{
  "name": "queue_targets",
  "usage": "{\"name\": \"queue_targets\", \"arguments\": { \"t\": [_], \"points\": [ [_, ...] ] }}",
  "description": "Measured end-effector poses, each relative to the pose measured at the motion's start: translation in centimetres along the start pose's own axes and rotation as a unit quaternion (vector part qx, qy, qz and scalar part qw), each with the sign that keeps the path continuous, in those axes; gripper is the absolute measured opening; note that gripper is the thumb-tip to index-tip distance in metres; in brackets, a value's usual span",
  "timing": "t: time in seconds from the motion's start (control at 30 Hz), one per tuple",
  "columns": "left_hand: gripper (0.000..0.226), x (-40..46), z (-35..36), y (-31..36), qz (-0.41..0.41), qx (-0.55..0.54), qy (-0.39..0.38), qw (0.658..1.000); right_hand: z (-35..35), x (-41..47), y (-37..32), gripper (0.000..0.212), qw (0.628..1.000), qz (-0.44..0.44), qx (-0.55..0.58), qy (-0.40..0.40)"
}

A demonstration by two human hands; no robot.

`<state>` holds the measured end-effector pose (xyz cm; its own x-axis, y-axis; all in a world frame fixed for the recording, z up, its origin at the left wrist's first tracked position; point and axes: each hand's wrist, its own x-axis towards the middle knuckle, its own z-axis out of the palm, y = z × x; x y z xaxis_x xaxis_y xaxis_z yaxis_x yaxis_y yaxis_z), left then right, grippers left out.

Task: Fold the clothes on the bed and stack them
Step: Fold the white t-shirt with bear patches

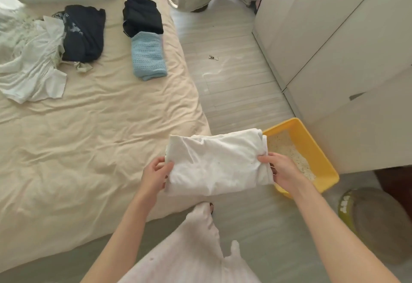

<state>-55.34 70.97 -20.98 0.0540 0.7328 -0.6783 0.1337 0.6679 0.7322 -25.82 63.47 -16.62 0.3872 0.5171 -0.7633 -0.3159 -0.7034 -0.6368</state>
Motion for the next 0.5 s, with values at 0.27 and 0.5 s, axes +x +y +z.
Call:
{"name": "queue_targets", "arguments": {
  "t": [0.27,0.5],
  "points": [
    [0.007,5.6,12.1,9.2,0.022,-0.011,0.012,1.0,-7.4,9.1,-12.5,0.021,1.0,-0.022,0.001,-0.018],
    [0.007,9.1,19.7,12.0,-0.015,-0.062,0.091,0.994,-9.9,18.8,-21.9,0.016,0.99,-0.001,-0.109,-0.088]
  ]
}}
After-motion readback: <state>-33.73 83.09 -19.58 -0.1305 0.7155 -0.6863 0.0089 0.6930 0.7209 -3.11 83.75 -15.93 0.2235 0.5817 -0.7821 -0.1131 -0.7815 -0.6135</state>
